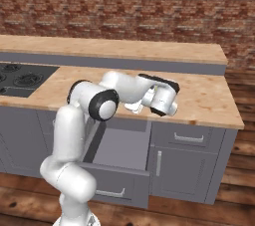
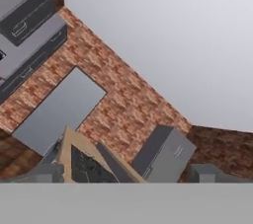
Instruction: Pick up the straw from the right drawer and put it inside the smoothie cup.
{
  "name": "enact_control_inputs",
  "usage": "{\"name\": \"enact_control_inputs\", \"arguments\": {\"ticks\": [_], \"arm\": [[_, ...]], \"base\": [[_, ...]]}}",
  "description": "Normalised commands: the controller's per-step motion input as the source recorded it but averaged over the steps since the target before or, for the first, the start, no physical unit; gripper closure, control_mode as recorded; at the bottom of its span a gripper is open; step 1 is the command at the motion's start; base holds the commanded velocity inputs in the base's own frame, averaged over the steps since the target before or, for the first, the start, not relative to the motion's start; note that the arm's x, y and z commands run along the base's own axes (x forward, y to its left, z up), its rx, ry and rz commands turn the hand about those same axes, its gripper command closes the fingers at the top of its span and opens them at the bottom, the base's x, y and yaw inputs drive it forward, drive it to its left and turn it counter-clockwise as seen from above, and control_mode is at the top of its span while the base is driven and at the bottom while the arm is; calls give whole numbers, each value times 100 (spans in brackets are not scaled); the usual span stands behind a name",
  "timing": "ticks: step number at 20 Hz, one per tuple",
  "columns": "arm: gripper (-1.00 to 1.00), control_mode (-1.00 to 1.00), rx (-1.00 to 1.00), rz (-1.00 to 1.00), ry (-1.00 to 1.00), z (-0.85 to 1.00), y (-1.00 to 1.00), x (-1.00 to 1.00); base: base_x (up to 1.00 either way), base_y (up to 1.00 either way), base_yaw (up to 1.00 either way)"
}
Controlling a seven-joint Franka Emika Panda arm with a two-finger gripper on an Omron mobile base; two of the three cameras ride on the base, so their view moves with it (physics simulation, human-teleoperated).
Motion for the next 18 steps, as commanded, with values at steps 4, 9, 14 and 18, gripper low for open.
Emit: {"name": "enact_control_inputs", "arguments": {"ticks": [4, 9, 14, 18], "arm": [[-100, -100, -11, 0, -20, 63, 25, -100], [-100, -100, -17, -3, -8, 62, 32, -98], [-100, -100, -21, -5, -10, 42, 47, -87], [-100, -100, -18, -2, -21, 15, 61, -63]], "base": [[0, 0, 0], [0, 0, 0], [0, 0, 0], [0, 0, 0]]}}
